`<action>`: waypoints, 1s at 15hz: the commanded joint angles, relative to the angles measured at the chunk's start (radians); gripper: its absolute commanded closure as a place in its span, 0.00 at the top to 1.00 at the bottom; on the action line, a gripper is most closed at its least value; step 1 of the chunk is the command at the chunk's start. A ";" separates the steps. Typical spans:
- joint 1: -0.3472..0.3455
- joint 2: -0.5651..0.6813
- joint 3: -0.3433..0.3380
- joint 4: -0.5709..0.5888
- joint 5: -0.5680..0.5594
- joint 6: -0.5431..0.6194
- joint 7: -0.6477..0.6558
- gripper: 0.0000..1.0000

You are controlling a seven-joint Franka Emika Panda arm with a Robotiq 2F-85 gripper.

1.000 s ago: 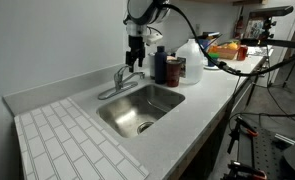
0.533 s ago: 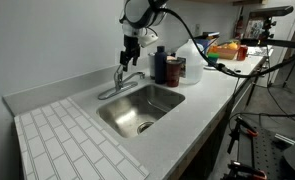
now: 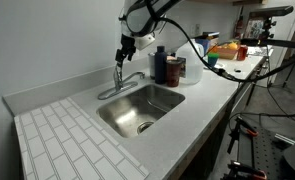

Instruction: Move the tap

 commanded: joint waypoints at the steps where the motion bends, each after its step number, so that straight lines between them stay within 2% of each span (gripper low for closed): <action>1: 0.035 0.050 -0.035 0.033 -0.042 0.113 0.050 1.00; 5: 0.030 0.032 -0.038 0.008 -0.037 0.148 0.030 1.00; 8: 0.029 0.024 -0.032 0.008 -0.023 0.109 0.033 1.00; 11: 0.001 -0.009 0.004 0.017 0.038 -0.039 -0.010 1.00; 15: -0.010 -0.032 0.020 0.041 0.091 -0.197 -0.025 1.00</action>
